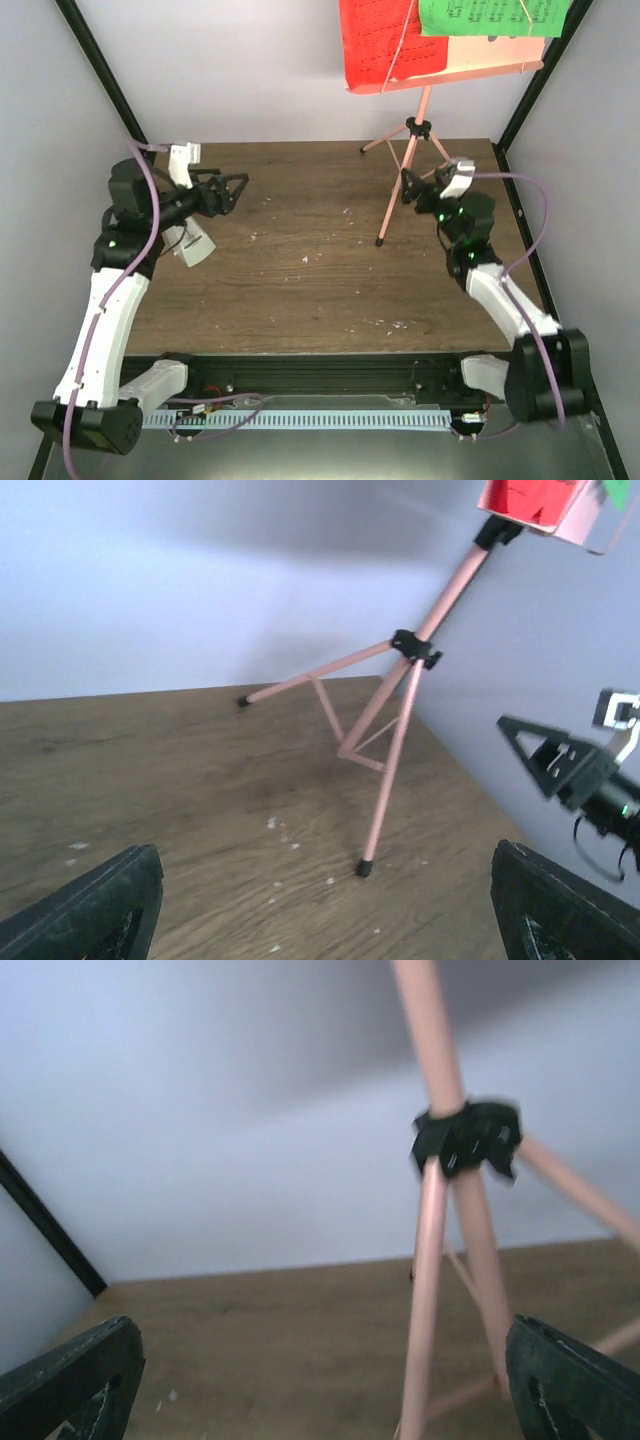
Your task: Pack up the instrument practice props
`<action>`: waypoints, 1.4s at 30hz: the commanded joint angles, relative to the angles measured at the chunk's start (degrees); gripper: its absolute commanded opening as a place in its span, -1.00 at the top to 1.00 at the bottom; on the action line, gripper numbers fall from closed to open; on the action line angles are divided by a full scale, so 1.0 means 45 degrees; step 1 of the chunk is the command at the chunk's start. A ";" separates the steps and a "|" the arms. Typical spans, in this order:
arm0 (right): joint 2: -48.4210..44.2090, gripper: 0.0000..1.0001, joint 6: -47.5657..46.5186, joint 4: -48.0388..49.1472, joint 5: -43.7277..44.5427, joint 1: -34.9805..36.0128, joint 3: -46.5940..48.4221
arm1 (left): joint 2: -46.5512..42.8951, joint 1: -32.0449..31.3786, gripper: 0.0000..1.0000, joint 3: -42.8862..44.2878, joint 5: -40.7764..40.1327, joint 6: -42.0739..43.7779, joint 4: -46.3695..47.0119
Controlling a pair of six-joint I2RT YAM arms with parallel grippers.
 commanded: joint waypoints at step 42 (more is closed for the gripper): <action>0.9986 0.49 -0.4492 0.3132 -0.6136 -0.2425 1.0689 | -0.2889 0.0015 -0.88 -0.5281 -0.6275 0.2248 -0.0620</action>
